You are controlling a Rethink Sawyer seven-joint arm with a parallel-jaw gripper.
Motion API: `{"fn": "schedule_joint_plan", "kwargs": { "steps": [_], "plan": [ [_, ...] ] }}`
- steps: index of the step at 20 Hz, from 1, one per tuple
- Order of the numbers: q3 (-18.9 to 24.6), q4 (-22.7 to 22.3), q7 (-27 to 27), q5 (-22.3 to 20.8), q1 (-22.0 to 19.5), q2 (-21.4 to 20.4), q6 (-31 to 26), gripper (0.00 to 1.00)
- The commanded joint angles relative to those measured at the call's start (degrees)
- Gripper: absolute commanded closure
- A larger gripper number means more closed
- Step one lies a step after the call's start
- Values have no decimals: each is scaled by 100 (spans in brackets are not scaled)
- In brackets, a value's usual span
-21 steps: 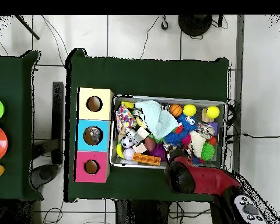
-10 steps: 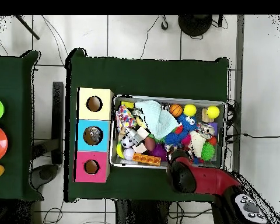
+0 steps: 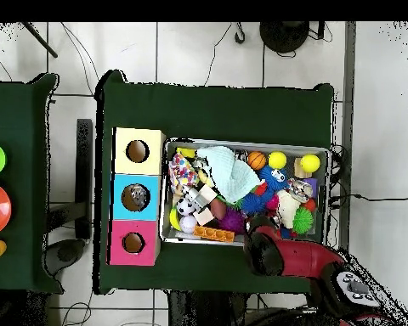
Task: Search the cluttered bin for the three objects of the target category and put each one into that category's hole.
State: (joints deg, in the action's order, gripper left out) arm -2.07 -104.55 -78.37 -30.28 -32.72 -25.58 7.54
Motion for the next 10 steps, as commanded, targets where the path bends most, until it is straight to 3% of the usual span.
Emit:
{"fn": "schedule_joint_plan", "kwargs": {
  "steps": [1, 10],
  "plan": [
    [-306, 602, -646, -214, -8, 898, 58, 0],
    [-360, 687, -541, -188, -116, 856, -56, 0]
  ]
}}
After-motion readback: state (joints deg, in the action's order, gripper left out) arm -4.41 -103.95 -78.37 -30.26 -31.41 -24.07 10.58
